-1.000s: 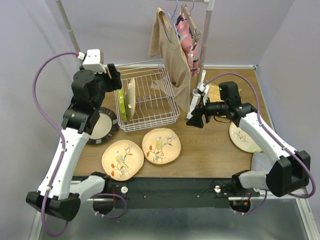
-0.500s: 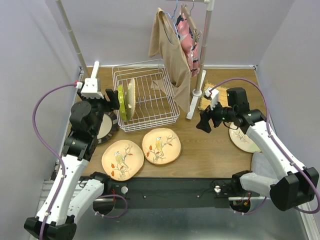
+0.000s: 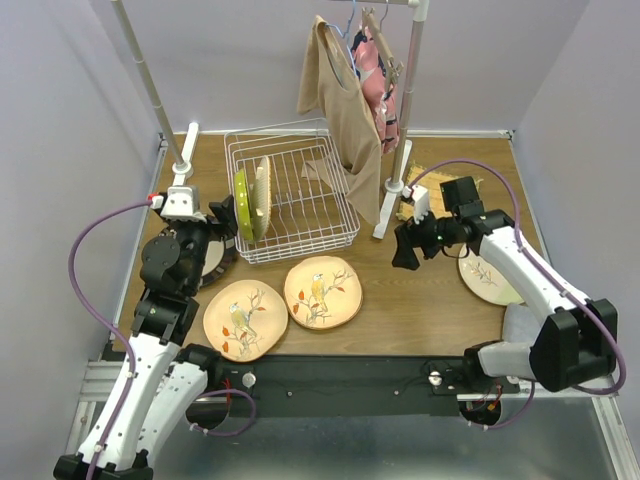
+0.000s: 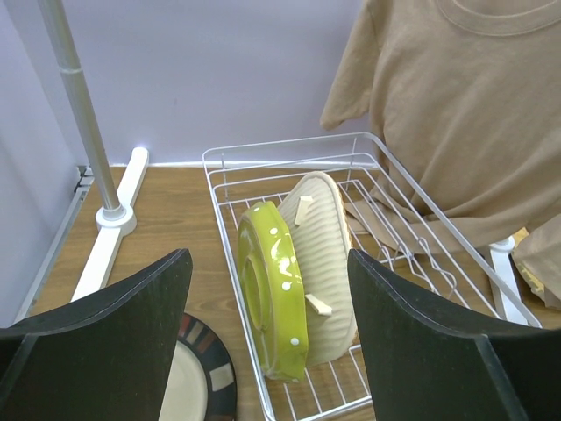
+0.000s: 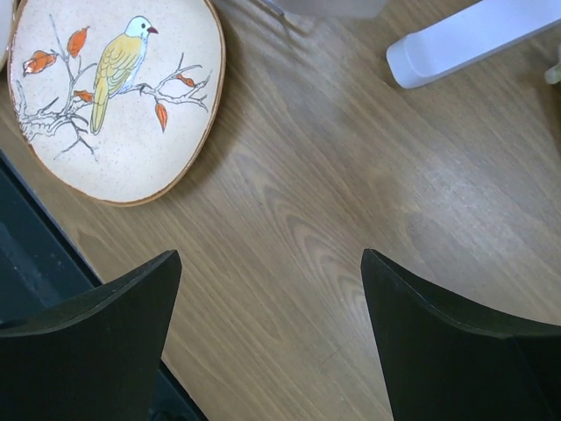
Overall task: Load the plates into the dish rack
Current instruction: Grab a plate with the right arm
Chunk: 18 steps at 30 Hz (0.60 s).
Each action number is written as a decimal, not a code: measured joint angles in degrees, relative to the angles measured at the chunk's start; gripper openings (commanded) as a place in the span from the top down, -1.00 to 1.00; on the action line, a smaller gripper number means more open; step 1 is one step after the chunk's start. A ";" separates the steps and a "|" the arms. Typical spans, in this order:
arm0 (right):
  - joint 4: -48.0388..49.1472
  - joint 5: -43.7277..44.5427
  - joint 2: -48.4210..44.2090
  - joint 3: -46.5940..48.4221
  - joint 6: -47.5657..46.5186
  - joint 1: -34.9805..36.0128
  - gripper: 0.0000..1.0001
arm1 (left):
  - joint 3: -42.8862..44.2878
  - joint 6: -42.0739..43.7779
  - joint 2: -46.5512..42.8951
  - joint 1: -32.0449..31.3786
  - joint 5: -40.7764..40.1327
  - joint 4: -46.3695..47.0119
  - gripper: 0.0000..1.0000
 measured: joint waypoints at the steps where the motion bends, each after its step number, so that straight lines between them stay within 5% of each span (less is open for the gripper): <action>1: -0.28 -0.42 0.63 0.17 -0.02 -0.07 -0.84 | -0.11 0.04 -0.13 0.00 0.00 0.39 -0.62; 18: -1.05 -6.51 8.28 2.23 0.63 -4.37 -0.85 | -0.44 1.11 -1.05 0.00 0.42 2.47 -0.62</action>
